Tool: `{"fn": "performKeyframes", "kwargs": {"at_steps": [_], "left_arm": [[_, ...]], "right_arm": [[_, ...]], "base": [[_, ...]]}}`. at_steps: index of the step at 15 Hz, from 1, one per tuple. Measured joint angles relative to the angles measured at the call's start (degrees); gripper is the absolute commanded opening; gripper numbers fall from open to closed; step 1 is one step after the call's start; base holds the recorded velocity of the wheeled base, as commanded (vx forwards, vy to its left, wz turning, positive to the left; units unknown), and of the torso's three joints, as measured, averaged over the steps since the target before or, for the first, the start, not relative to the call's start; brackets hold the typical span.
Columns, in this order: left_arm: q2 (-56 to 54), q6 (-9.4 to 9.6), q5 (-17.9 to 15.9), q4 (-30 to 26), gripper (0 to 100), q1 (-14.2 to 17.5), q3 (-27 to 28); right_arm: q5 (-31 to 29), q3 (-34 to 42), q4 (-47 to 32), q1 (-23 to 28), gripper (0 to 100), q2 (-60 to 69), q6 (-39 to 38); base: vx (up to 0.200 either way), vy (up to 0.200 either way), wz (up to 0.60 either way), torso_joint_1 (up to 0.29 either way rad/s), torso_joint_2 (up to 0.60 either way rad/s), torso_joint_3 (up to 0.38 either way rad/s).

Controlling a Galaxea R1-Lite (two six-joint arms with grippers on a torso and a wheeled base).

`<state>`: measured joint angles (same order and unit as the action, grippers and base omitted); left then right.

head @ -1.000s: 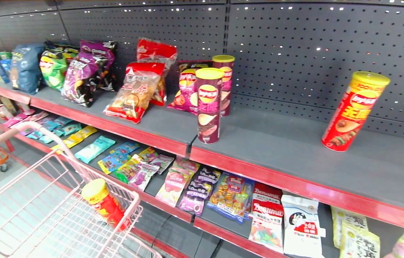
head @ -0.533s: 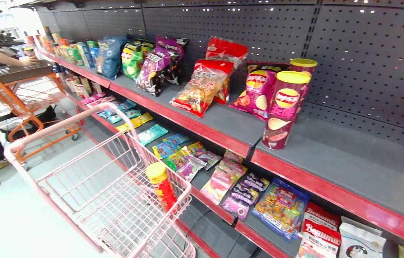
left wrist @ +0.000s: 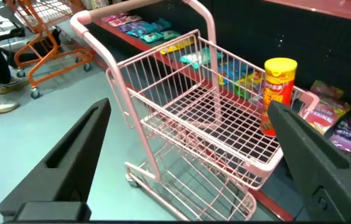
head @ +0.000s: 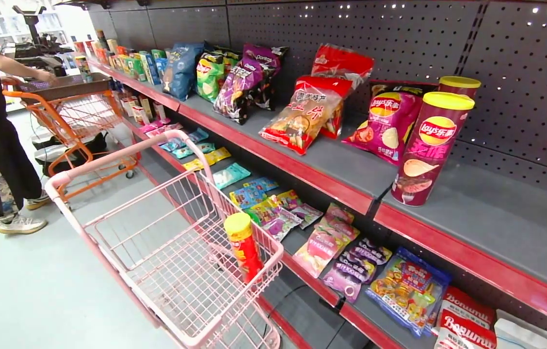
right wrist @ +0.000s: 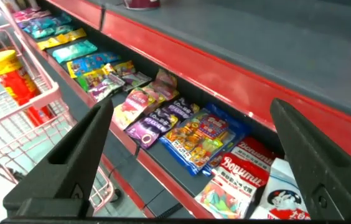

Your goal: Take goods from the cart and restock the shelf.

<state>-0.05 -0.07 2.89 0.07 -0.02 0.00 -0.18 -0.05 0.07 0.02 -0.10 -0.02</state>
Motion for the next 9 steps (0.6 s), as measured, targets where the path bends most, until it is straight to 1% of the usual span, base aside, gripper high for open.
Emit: {"fn": "performKeyframes", "kwargs": {"at_steps": [3,9], "left_arm": [[0.00,0.00,-0.02,0.00,100,0.02,0.00],[0.00,0.00,-0.10,0.00,100,0.02,0.00]], "right_arm": [[-0.04,-0.06,0.00,-0.02,100,0.00,0.02],[-0.06,-0.05,-0.02,-0.02,100,0.00,-0.35]], "base": [[0.000,0.000,0.00,-0.158,0.43,0.251],[0.000,0.000,0.00,-0.194,0.54,0.342]]}}
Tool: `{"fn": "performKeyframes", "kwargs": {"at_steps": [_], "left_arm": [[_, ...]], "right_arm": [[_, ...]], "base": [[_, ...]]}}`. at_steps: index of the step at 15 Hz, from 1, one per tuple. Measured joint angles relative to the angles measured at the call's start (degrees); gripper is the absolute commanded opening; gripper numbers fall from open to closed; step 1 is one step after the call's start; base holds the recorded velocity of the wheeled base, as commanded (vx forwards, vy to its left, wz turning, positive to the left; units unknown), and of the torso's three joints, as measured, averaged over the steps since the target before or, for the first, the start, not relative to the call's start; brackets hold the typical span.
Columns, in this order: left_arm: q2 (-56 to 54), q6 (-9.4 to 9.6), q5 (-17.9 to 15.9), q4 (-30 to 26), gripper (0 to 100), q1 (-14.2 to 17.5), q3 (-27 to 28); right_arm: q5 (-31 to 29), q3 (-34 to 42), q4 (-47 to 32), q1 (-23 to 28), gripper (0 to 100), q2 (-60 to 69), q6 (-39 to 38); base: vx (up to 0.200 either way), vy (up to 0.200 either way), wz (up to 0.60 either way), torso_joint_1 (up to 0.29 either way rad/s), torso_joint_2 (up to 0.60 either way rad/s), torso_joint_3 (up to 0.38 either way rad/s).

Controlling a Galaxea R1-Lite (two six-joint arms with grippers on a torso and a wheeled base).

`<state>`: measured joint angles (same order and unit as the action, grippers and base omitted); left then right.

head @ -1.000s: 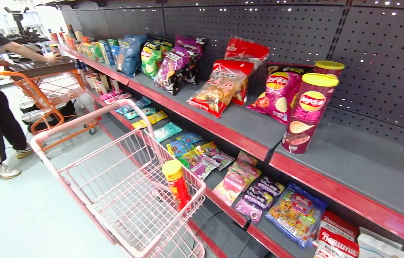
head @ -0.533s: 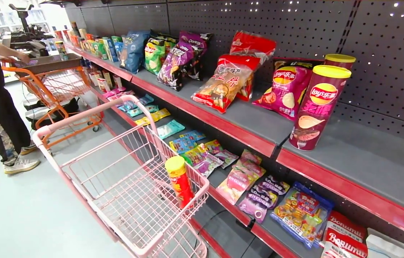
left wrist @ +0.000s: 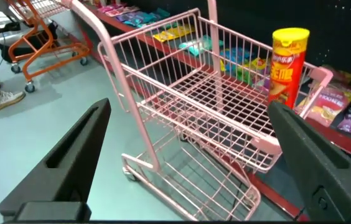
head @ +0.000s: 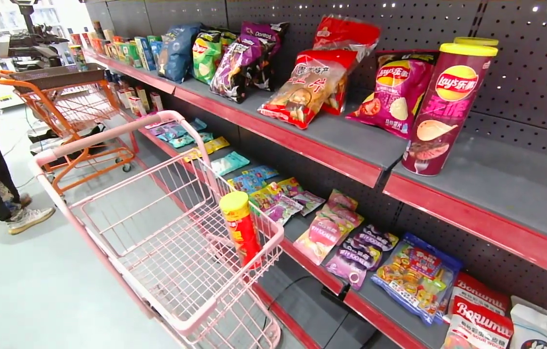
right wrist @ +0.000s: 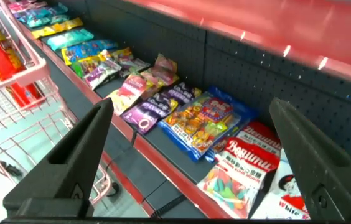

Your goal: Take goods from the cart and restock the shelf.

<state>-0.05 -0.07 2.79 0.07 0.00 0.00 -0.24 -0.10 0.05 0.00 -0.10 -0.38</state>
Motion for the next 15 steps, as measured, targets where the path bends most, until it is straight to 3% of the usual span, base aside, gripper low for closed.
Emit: {"fn": "performKeyframes", "kwargs": {"at_steps": [6,10,12,14,15], "left_arm": [[0.00,0.12,-0.09,-0.10,100,-0.02,0.00],[0.02,-0.11,-1.38,0.15,100,-0.07,0.21],[1.34,-2.30,-1.71,0.44,100,-0.60,3.68],[7.24,-7.06,-1.57,1.27,100,-1.34,11.72],[12.50,-8.37,-1.49,2.39,100,-1.49,15.93]], "right_arm": [[-0.02,0.00,0.02,0.00,100,0.00,-0.09],[0.00,0.02,0.02,0.00,100,0.00,0.22],[0.00,0.07,0.02,0.00,100,0.00,0.33],[0.02,0.07,0.00,0.00,100,0.00,0.38],[0.00,0.05,0.00,0.00,100,0.00,0.20]], "base": [[0.000,0.000,0.00,-0.154,0.52,0.359],[0.000,0.000,0.00,-0.046,0.20,0.139],[0.000,0.000,0.00,0.000,0.00,0.000],[0.000,0.000,0.00,0.000,0.00,0.000],[0.000,0.000,0.00,0.000,0.00,0.000]]}}
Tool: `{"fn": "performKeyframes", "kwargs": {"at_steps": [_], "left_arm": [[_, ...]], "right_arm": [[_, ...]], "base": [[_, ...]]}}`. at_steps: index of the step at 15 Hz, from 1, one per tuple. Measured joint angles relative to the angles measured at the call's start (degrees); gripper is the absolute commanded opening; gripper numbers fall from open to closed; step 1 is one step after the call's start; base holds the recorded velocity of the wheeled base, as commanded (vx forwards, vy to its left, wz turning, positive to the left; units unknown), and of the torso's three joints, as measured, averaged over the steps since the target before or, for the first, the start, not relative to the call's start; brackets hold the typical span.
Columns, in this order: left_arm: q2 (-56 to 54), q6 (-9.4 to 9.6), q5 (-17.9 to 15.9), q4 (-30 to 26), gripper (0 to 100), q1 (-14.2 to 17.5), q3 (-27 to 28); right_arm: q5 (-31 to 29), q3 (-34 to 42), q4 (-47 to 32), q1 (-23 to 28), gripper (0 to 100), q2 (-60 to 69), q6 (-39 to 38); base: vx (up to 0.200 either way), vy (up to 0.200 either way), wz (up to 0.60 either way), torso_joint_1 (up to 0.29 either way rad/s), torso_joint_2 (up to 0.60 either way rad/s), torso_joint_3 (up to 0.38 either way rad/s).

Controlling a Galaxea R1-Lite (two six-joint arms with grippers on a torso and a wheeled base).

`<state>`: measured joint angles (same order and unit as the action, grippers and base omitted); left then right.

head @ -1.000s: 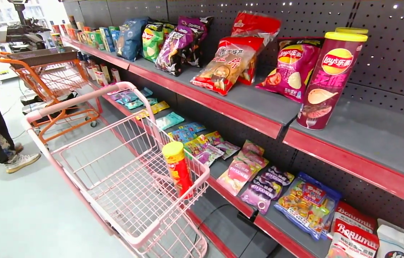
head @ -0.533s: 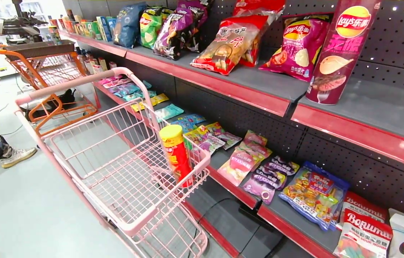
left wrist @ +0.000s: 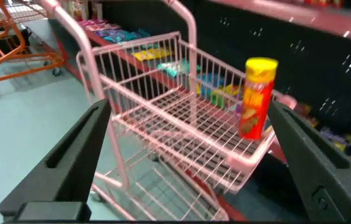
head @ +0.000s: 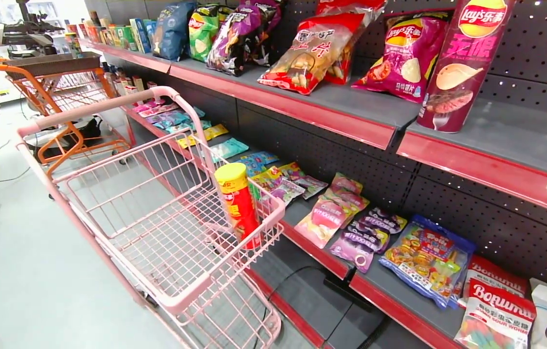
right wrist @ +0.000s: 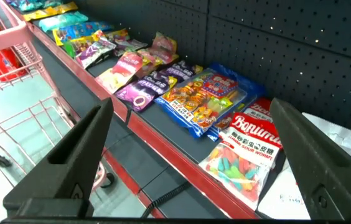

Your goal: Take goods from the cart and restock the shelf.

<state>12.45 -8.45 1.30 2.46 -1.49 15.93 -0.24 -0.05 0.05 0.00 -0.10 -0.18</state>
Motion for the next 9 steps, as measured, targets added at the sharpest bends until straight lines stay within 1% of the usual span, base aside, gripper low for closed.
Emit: {"fn": "performKeyframes", "kwargs": {"at_steps": [1,3,4,6,7,8,9], "left_arm": [[7.25,-0.30,0.06,1.94,100,-0.09,4.07],[23.21,0.60,-0.57,7.19,100,-0.29,9.23],[31.98,1.08,-2.04,11.33,100,-0.38,11.04],[47.58,2.18,-6.14,19.90,100,-0.57,13.31],[55.49,3.19,-8.83,24.80,100,-0.57,14.38],[62.46,4.62,-11.46,29.77,100,-0.55,15.43],[69.39,6.56,-14.41,34.87,100,-0.52,16.48]], "right_arm": [[0.00,0.00,0.00,0.00,100,0.00,-0.13],[0.06,-0.05,0.02,0.00,100,0.00,0.07],[0.04,-0.05,-0.02,0.00,100,0.00,0.02],[0.00,-0.05,-0.02,0.00,100,0.00,0.02],[0.04,-0.05,-0.02,0.00,100,0.00,0.13],[0.06,-0.02,0.00,0.00,100,0.00,0.18],[0.04,0.00,-0.02,0.00,100,0.00,0.18]], "base": [[0.000,0.000,0.00,0.000,0.00,0.000],[0.000,0.000,0.00,0.000,0.00,0.000],[0.000,0.000,0.00,0.000,0.00,0.000],[0.000,0.000,0.00,0.000,0.00,0.000],[0.000,0.000,0.00,0.000,0.00,0.000],[0.000,0.000,0.00,0.000,0.00,0.000],[0.000,0.000,0.00,0.000,0.00,0.000]]}}
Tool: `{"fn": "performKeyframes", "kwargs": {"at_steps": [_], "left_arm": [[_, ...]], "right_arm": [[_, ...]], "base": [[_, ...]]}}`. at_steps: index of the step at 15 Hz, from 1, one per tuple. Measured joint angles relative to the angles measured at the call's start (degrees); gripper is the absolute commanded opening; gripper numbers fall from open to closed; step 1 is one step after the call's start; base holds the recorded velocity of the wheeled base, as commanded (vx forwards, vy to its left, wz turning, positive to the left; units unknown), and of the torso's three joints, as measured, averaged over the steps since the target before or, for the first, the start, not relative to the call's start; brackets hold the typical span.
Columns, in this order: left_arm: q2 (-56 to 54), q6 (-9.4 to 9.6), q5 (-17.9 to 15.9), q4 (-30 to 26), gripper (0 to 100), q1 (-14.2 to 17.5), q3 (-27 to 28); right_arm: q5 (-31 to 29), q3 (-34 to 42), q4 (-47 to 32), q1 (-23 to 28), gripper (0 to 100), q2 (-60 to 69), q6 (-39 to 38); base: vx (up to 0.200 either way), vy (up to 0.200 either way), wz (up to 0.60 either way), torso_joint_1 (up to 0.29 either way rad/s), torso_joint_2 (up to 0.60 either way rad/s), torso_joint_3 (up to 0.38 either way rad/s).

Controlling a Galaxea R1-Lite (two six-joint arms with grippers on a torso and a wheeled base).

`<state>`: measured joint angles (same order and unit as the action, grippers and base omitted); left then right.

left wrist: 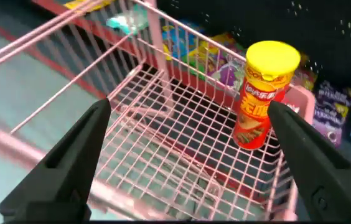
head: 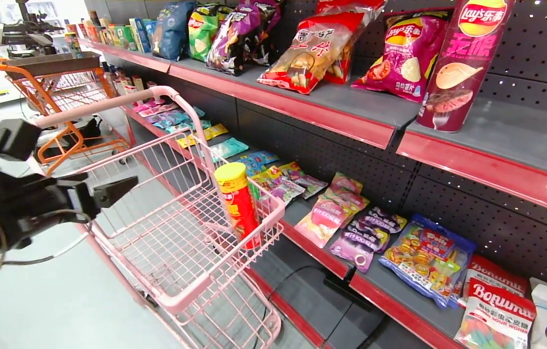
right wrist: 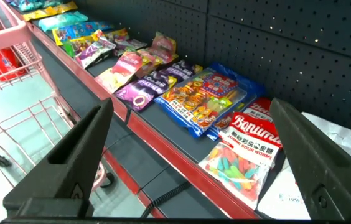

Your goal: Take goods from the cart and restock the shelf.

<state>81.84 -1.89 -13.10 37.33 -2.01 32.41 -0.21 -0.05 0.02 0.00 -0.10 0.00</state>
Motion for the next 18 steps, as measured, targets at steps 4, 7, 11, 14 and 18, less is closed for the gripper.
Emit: {"fn": "performKeyframes", "kwargs": {"at_steps": [4,7,11,14,18], "left_arm": [[19.65,5.12,-9.85,14.04,100,-3.11,4.27],[27.39,5.56,-10.97,14.79,100,-7.46,9.28],[34.17,5.68,-11.19,14.81,100,-11.00,15.04],[37.92,5.69,-11.12,14.76,100,-13.01,18.25],[41.76,5.77,-10.79,14.79,100,-14.36,21.53]], "right_arm": [[0.02,0.00,0.00,0.00,100,0.00,0.00],[0.02,-0.05,-0.02,0.00,100,0.00,0.00],[0.02,-0.05,-0.02,0.00,100,0.00,0.00],[0.05,0.02,0.00,0.00,100,0.00,0.00],[0.05,0.00,0.00,0.00,100,0.00,0.02]], "base": [[0.000,0.000,0.00,0.000,0.00,0.000],[0.000,0.000,0.00,0.000,0.00,0.000],[0.000,0.000,0.00,0.000,0.00,0.000],[0.000,0.000,0.00,0.000,0.00,0.000],[0.000,0.000,0.00,0.000,0.00,0.000]]}}
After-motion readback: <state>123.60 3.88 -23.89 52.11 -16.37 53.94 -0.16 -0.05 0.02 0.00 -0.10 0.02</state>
